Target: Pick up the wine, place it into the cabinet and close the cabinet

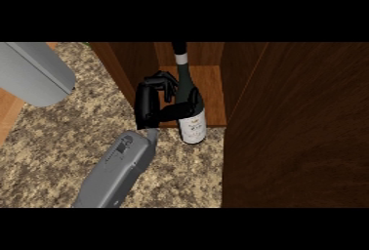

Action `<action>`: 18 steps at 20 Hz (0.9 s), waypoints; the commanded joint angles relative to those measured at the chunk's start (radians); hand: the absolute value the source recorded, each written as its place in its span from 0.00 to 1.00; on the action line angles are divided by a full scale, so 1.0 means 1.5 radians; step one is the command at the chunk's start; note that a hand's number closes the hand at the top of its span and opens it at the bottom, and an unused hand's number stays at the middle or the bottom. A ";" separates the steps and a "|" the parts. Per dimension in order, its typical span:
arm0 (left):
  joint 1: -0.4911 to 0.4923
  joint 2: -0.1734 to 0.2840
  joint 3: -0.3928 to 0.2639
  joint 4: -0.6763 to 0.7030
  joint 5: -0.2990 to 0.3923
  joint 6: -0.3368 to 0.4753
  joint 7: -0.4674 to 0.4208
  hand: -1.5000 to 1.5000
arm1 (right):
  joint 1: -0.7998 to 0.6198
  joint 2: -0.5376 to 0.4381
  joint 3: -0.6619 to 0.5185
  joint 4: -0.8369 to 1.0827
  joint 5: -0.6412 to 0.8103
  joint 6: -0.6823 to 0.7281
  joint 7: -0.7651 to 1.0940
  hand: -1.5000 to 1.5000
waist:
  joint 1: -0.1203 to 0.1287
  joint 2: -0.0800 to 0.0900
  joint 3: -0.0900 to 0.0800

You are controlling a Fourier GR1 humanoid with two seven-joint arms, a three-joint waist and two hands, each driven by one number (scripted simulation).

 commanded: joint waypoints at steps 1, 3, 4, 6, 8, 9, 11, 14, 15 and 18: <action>-0.075 -0.007 0.025 0.073 0.026 0.002 0.004 1.00 | -0.027 -0.011 -0.027 -0.054 -0.059 -0.018 0.038 0.00 | -0.003 0.001 0.000; -0.058 -0.007 0.034 0.087 0.031 -0.027 -0.008 1.00 | 0.015 -0.001 -0.010 -0.100 -0.054 -0.018 0.053 0.00 | -0.004 0.001 0.000; -0.078 -0.007 0.050 0.097 0.017 -0.026 0.013 1.00 | 0.007 -0.016 -0.041 -0.087 -0.078 -0.012 0.051 0.00 | -0.003 0.000 0.000; -0.120 -0.007 0.055 0.149 0.024 -0.023 -0.006 1.00 | 0.013 0.001 0.015 -0.095 -0.036 -0.013 0.051 0.00 | -0.006 0.001 0.000; -0.124 0.019 0.086 0.183 0.014 -0.059 -0.004 1.00 | 0.008 -0.006 -0.025 -0.089 -0.072 -0.020 0.052 0.00 | -0.005 0.001 0.000; -0.135 -0.007 0.082 0.230 0.030 -0.048 -0.055 1.00 | -0.006 -0.001 -0.007 -0.083 -0.059 -0.025 0.055 0.00 | -0.011 0.003 0.000; -0.140 -0.007 0.102 0.221 0.012 -0.042 -0.043 1.00 | 0.084 0.012 -0.013 -0.051 -0.053 0.042 -0.042 0.00 | -0.006 0.002 0.000; -0.191 -0.007 0.098 0.282 0.045 -0.037 -0.063 1.00 | 0.024 -0.016 -0.033 -0.054 -0.071 0.022 0.013 0.00 | -0.010 0.003 0.000; -0.207 -0.007 0.086 0.275 0.027 -0.013 -0.048 1.00 | 0.010 0.006 0.004 -0.066 -0.036 -0.004 0.023 0.00 | -0.008 0.002 0.000; -0.223 -0.005 0.125 0.339 0.018 -0.030 -0.124 1.00 | 0.029 -0.003 -0.004 -0.073 -0.047 0.013 0.015 0.00 | -0.012 0.004 0.000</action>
